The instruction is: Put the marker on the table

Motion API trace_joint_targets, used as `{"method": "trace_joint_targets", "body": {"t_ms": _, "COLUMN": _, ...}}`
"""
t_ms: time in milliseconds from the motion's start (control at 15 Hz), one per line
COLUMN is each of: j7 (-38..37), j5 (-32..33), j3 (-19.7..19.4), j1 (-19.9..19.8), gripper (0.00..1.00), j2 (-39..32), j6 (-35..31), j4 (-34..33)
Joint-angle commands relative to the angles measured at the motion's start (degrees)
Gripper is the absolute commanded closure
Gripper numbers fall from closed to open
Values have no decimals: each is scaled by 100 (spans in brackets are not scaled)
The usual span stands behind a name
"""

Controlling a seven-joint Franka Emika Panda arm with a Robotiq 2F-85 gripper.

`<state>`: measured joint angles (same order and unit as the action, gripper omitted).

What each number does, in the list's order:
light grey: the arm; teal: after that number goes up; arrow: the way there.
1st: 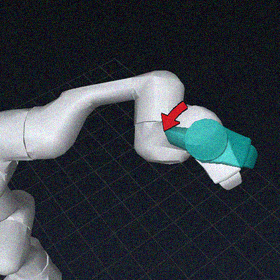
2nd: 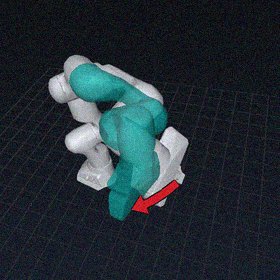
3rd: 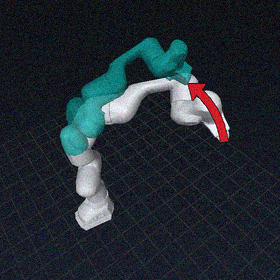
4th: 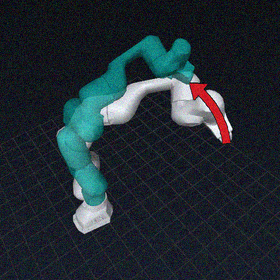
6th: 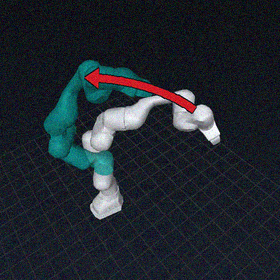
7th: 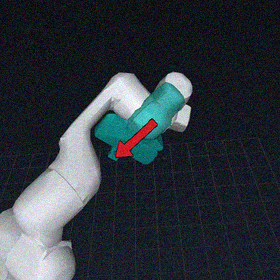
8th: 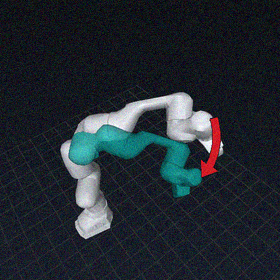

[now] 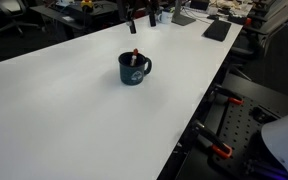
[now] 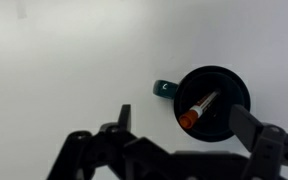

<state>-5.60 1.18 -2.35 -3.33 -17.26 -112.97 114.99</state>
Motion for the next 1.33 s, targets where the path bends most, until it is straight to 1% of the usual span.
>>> {"method": "trace_joint_targets", "body": {"t_ms": 0, "j7": 220, "j5": -101, "j3": 1, "j1": -5, "gripper": 0, "j2": -319, "j6": 106, "j4": -405}}
{"method": "trace_joint_targets", "body": {"t_ms": 133, "j7": 313, "j5": -166, "j3": 32, "j1": -6, "gripper": 0, "j2": -452, "j6": 126, "j4": -549}}
{"method": "trace_joint_targets", "body": {"t_ms": 267, "j7": 401, "j5": -225, "j3": 83, "j1": 16, "gripper": 0, "j2": -496, "j6": 98, "j4": -554}}
{"method": "trace_joint_targets", "body": {"t_ms": 600, "j7": 578, "j5": -471, "j3": 182, "j1": 8, "gripper": 0, "j2": -456, "j6": 19, "j4": -311}}
{"method": "trace_joint_targets", "body": {"t_ms": 667, "j7": 437, "j5": -335, "j3": 129, "j1": 54, "gripper": 0, "j2": -533, "j6": 11, "j4": -410}}
{"method": "trace_joint_targets", "body": {"t_ms": 1267, "j7": 422, "j5": -360, "j3": 92, "j1": 28, "gripper": 0, "j2": -651, "j6": 67, "j4": -471}}
